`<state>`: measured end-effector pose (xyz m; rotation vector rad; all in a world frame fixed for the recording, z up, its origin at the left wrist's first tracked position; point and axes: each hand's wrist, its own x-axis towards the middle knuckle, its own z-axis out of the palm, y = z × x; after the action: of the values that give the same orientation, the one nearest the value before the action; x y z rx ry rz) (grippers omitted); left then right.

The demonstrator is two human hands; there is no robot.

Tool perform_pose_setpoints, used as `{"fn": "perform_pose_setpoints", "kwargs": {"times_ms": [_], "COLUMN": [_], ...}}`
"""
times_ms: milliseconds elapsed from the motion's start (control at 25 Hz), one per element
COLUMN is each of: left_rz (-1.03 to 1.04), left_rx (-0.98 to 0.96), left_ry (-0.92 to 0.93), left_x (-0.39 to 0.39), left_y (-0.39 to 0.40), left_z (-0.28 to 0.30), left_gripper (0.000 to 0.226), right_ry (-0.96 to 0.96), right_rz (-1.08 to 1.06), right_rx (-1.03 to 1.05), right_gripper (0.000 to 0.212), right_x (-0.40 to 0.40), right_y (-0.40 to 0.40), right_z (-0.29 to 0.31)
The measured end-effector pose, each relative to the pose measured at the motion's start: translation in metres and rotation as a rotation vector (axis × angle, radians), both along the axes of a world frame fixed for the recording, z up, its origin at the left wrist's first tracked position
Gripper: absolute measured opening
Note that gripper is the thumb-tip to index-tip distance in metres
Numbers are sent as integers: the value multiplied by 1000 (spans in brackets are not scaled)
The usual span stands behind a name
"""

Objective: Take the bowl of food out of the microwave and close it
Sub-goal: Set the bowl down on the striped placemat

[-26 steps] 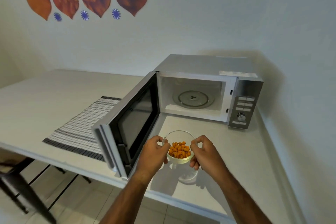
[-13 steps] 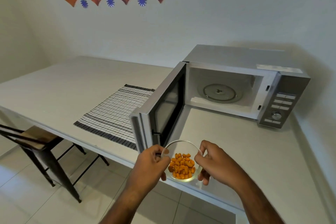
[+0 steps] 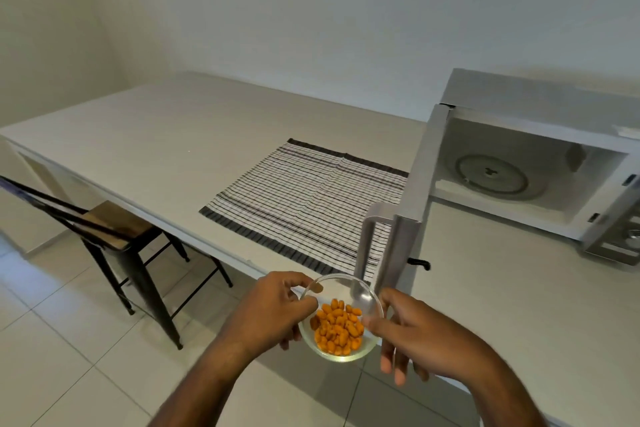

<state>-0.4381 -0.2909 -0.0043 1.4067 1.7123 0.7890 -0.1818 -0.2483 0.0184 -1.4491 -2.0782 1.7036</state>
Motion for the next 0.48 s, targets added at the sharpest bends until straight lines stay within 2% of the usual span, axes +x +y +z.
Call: {"fn": "perform_pose_setpoints", "kwargs": {"times_ms": [160,280,360,480], "left_rz": [16,62,107,159], "left_rx": [17,44,67,114], "left_ry": [32,55,53,70], "left_x": [-54,-82,-91,-97], "left_y": [9,20,28,47], "left_z": [-9,-19,-25,-31], "left_gripper": [18,22,25,26], "right_ry": [74,154,245,422], "right_rz": [-20,-108,-187,-319], "right_rx": [-27,10,25,-4], "right_gripper": [21,17,11,14], "right_x": [-50,-82,-99,-123], "right_y": [-3,-4,0,16], "right_z": [-16,-35,-47,-61]}}
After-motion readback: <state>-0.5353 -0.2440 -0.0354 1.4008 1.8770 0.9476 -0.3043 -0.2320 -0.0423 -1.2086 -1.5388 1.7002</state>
